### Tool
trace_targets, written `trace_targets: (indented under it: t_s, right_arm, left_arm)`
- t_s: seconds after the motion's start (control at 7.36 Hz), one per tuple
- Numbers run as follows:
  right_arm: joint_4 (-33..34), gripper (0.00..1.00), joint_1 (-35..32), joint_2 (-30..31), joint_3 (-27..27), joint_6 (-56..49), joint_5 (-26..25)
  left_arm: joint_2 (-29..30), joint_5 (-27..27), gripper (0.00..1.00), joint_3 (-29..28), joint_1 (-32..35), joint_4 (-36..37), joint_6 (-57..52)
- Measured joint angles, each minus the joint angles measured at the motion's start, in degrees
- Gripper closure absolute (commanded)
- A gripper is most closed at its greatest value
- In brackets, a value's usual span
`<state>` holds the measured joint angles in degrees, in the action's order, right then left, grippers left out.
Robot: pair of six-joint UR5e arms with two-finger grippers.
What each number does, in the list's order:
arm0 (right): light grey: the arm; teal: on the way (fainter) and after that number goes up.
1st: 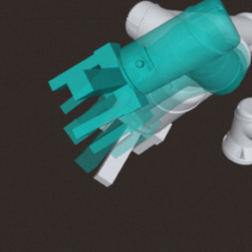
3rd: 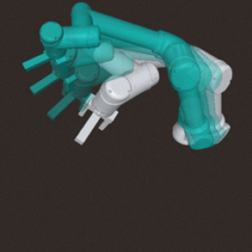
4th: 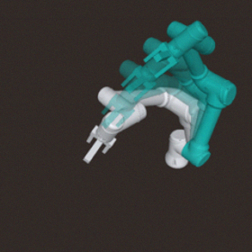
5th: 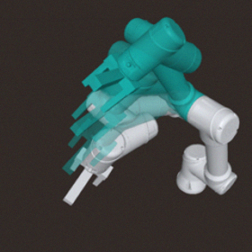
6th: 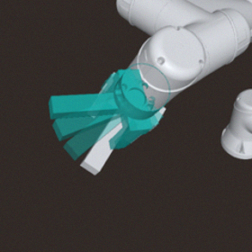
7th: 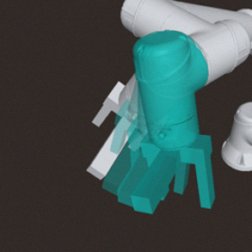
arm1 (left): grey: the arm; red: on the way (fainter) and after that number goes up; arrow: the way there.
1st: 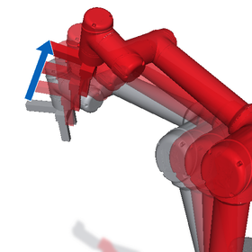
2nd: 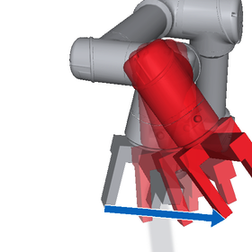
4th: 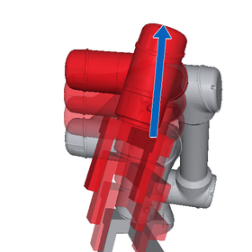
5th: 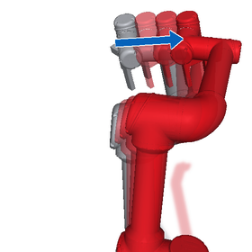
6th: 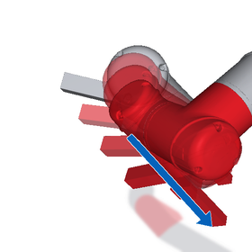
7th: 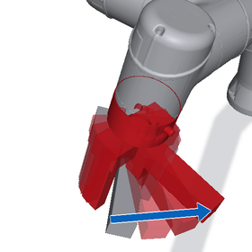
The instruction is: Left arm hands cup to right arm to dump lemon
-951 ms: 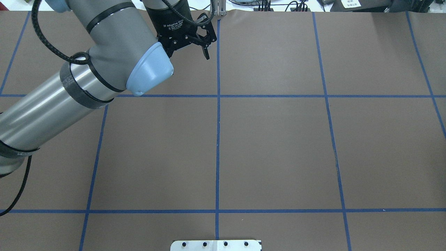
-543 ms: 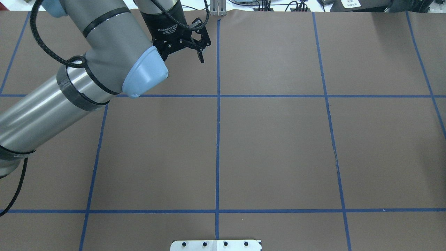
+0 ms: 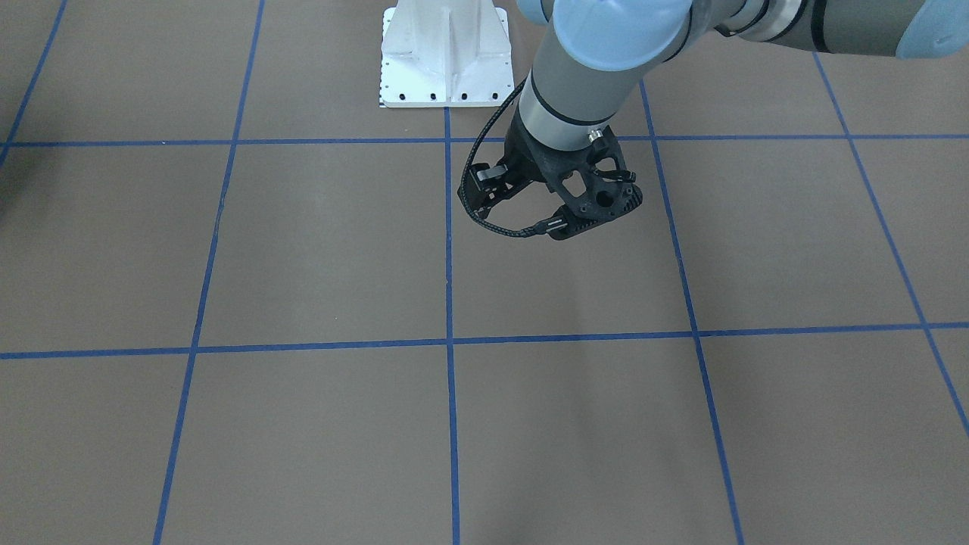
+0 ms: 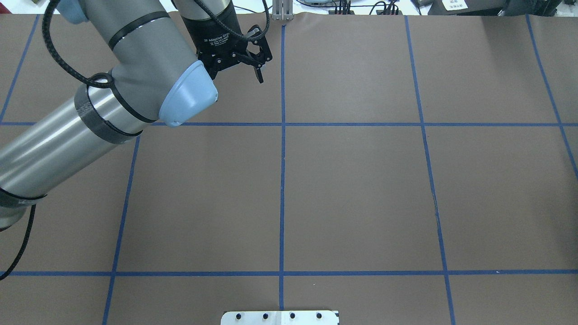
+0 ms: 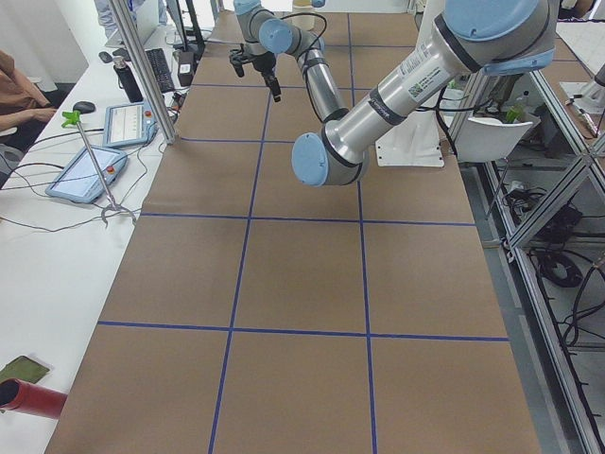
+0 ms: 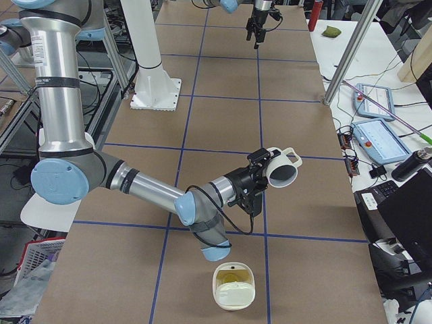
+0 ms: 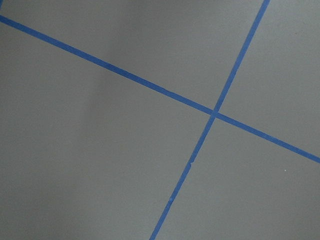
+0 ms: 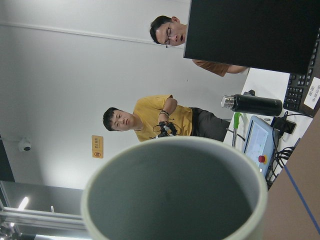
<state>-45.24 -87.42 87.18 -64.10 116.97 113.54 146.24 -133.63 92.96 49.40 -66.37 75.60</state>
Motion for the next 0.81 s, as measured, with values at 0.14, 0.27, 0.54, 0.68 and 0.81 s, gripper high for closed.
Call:
trace_targets:
  t_s: [0.14, 0.27, 0.54, 0.68, 0.81]
  right_arm:
    - [0.0, 1.00, 0.1, 0.4, 0.2, -5.5, 0.1]
    - [-0.1, 1.00, 0.1, 1.3, 0.3, -9.9, 0.1]
    - [0.7, 1.00, 0.1, 2.7, 0.1, -18.5, -0.3]
    - [2.7, 1.00, 0.1, 2.7, -0.2, -23.9, -0.7]
    - [6.5, 1.00, 0.1, 2.4, -1.5, -28.5, -1.0]
  left_arm:
    - [0.0, -0.1, 0.00, 0.1, 0.0, 0.1, 0.0]
    - [-0.1, -0.2, 0.00, 0.3, 0.0, 0.4, 0.1]
    - [-0.4, -0.2, 0.00, 0.5, 0.1, 1.0, 0.1]
    - [-0.5, -0.2, 0.00, 0.5, 0.1, 1.2, 0.1]
    - [-0.5, -0.2, 0.00, 0.5, 0.1, 1.3, 0.1]
